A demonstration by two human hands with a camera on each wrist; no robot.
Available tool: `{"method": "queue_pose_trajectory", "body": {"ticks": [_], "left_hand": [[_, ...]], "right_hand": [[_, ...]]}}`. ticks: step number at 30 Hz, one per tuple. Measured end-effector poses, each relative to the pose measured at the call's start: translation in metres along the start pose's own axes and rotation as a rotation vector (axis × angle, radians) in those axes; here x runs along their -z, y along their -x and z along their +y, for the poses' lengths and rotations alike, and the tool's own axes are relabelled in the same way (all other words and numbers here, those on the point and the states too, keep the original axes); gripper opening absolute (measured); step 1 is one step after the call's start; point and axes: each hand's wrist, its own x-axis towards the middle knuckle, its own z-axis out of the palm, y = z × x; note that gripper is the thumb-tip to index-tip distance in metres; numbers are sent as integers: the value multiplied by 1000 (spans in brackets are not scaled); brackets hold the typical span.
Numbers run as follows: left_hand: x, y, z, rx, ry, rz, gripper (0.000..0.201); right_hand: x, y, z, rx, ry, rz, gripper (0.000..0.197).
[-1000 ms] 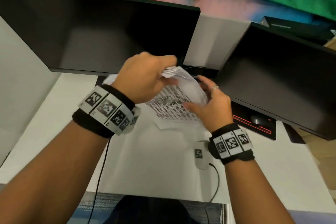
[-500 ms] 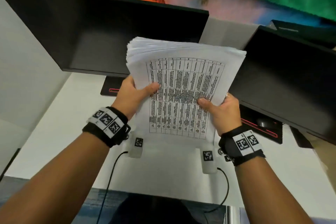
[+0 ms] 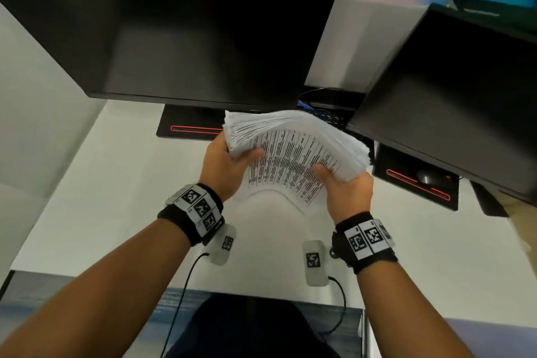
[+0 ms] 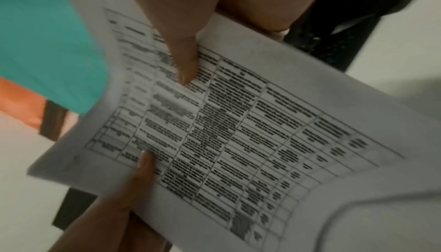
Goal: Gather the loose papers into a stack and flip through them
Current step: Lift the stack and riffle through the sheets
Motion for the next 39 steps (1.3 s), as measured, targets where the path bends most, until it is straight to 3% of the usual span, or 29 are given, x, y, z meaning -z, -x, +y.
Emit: {"method": "queue_pose_trajectory", "body": {"ticks": [6,12,18,26,29,33,39], "left_hand": [[4,8,15,-55,39,-50,34],[0,2,32,-193,178,163,30],[-3,-3,38,-129,250,216,32],[-5,-12,46,-81,230,287,31],[-1,-10,45,-121,200,222,32],[4,-9,42,-230,87,166,30],[10,-16,44,-270,93,47,20]], "right_hand": [[5,4,-11,36,-40,16,37],[-1,1,-28,232,-103,154,23],[-7,-1,-31,203,-101,230,6],[-11,-3,-31,170,-86,332,17],[-10,0,-30,163,-110,293,15],[-4,3,-20,142,-164,175,40],[-2,4,-13,139,-136,121,36]]}}
